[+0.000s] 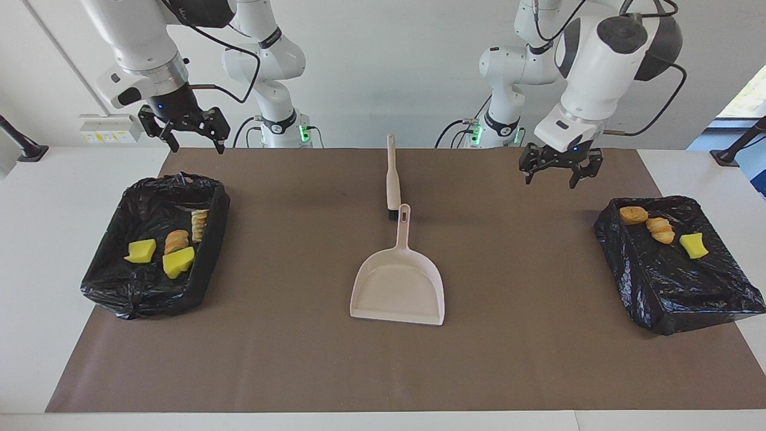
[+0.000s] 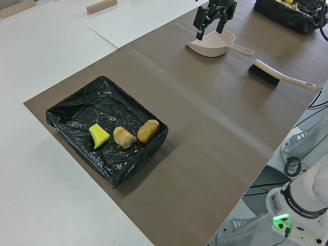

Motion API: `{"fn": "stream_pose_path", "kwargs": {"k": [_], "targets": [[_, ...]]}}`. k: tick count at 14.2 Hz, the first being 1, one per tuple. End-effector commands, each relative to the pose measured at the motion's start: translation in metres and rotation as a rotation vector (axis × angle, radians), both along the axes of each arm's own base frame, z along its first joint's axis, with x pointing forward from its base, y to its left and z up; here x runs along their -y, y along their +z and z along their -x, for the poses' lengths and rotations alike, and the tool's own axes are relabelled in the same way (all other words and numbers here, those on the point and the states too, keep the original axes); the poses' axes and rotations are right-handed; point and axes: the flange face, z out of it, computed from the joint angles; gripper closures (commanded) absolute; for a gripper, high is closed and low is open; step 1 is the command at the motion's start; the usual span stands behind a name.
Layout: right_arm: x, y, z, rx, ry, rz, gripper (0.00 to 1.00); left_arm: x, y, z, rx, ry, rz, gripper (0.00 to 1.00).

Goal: Sweep and dump trash in bin

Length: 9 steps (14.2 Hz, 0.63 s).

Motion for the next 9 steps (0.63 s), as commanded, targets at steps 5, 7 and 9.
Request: {"fn": "stream_pose_path", "kwargs": {"k": [5,7,9], "targets": [[0.006,-0.002,0.0,0.012,-0.007,0.005,0.0,-0.028,0.098,-0.013,-0.047,-0.002,0.027,0.0],[0.004,-0.002,0.001,0.009,-0.005,0.0,0.0,-0.029,0.106,-0.014,-0.077,-0.001,0.041,0.0],[0.004,-0.003,0.002,0.006,-0.006,-0.002,0.0,-0.038,0.115,0.002,-0.077,0.009,0.057,0.0]]}}
